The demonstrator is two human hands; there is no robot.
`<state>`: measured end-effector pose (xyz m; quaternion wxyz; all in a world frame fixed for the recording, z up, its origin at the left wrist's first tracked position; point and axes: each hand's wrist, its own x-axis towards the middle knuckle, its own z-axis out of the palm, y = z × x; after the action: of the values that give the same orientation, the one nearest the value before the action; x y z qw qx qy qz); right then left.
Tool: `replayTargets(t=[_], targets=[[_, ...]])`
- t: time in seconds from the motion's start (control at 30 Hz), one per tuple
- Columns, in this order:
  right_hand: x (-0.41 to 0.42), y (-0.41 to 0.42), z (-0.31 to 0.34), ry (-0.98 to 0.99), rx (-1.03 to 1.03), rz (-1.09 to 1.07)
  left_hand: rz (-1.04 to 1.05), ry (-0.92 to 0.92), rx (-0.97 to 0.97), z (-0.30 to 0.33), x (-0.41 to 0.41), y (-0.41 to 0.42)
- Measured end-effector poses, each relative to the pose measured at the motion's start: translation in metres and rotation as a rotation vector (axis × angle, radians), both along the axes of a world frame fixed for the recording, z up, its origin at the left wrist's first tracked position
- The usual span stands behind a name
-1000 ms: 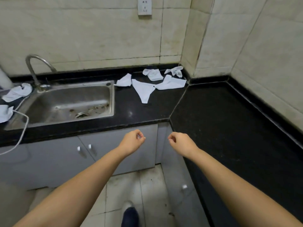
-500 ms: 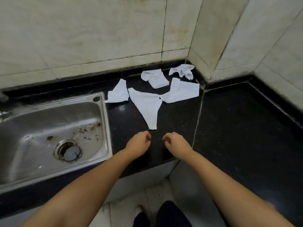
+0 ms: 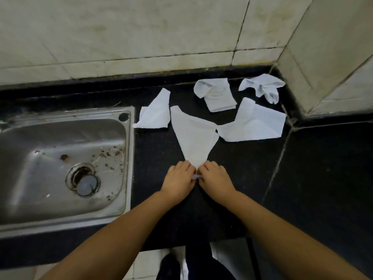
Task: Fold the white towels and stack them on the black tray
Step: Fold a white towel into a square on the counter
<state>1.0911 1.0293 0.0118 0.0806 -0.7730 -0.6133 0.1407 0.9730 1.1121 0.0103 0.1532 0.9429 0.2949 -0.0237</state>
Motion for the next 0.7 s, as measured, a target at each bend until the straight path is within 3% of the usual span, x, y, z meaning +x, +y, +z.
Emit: replayTargets(t=[0.27, 0.4, 0.47, 0.57, 0.7], targets=[[0.012, 0.013, 0.052, 0.278, 0.21, -0.104, 0.188, -0.276, -0.055, 0.032, 0.012, 0.015], [0.01, 0.01, 0.097, 0.526, 0.404, -0.298, 0.334, -0.51, -0.214, 0.056, 0.009, 0.029], [0.016, 0.005, 0.115, 0.549, 0.515, -0.365, 0.336, -0.608, -0.284, 0.067, 0.001, 0.037], [0.033, -0.007, 0.138, 0.542, 0.601, -0.418, 0.267, -0.61, -0.328, 0.087, -0.018, 0.05], [0.059, -0.015, 0.15, 0.653, 0.584, -0.512, 0.182, -0.478, -0.432, 0.113, -0.03, 0.076]])
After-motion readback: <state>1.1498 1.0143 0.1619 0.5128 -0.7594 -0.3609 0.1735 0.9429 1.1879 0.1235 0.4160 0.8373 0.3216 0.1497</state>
